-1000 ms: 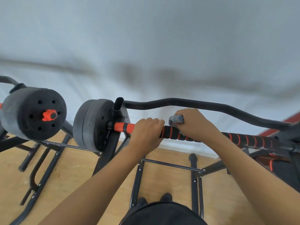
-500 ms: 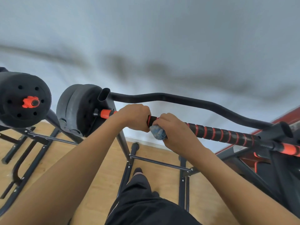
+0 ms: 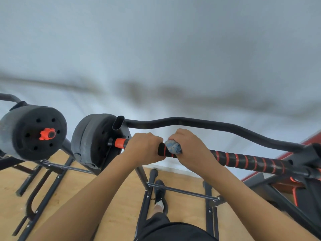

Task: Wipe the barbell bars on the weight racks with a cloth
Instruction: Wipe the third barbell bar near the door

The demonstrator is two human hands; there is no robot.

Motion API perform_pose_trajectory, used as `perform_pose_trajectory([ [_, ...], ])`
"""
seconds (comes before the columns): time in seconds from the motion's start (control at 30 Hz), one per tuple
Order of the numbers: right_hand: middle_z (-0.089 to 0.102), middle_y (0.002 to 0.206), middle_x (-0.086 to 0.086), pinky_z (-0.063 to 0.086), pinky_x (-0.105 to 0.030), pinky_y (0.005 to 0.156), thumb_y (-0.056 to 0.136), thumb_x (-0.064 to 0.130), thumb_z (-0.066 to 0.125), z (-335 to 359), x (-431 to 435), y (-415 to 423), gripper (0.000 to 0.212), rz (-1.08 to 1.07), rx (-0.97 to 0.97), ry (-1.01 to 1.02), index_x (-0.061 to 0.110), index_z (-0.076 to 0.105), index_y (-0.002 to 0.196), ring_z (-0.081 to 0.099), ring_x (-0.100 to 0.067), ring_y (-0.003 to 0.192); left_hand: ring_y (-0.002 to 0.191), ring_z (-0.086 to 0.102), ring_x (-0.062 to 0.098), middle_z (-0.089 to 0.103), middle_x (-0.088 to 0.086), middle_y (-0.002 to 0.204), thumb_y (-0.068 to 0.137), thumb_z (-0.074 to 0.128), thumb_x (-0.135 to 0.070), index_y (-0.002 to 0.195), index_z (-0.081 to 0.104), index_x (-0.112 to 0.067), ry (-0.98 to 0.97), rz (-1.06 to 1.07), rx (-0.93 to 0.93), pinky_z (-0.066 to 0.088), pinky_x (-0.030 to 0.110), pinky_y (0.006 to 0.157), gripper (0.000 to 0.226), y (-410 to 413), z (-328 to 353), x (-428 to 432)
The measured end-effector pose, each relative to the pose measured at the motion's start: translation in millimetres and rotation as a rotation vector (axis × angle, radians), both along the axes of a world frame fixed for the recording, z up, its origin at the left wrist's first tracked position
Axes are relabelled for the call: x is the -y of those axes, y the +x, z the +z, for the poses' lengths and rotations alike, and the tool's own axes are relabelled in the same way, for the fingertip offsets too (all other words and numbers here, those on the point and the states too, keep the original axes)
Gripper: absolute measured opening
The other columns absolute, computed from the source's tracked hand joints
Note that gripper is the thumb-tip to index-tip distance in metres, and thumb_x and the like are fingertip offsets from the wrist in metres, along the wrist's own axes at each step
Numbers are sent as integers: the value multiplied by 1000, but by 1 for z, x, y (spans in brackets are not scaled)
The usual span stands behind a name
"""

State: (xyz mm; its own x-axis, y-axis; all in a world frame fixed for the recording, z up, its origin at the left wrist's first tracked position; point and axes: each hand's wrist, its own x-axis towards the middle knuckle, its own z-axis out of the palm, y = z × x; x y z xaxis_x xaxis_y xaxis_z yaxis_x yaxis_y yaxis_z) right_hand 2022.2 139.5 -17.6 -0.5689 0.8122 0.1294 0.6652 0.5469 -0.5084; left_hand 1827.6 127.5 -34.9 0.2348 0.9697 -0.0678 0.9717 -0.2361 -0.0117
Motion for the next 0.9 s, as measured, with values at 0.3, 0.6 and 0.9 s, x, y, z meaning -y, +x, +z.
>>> perform_pose_trajectory([
  [0.3, 62, 106, -5, 46, -22, 77, 80, -3, 73, -3, 13, 18, 38, 224, 68, 24, 10, 70, 115, 52, -18, 99, 59, 61, 8, 62, -9, 62, 82, 65, -61, 72, 59, -27, -86, 24, 55, 54, 27, 62, 36, 0, 0, -9],
  [0.6, 64, 77, -5, 54, -35, 66, 89, 20, 56, 19, -34, 16, 17, -41, 106, -109, 10, 66, 79, 61, -18, 70, 63, 64, 7, 63, -11, 64, 80, 69, -56, 78, 62, -29, -103, 36, 64, 55, 26, 64, 28, 1, 1, -9],
  [0.9, 64, 100, 2, 54, -23, 82, 87, 24, 75, 6, -4, 10, 24, -28, 42, -94, 18, 65, 108, 62, -15, 87, 53, 57, 18, 64, 0, 61, 79, 78, -35, 79, 68, -20, -646, 67, 196, 50, 30, 59, 18, 1, 16, -36],
])
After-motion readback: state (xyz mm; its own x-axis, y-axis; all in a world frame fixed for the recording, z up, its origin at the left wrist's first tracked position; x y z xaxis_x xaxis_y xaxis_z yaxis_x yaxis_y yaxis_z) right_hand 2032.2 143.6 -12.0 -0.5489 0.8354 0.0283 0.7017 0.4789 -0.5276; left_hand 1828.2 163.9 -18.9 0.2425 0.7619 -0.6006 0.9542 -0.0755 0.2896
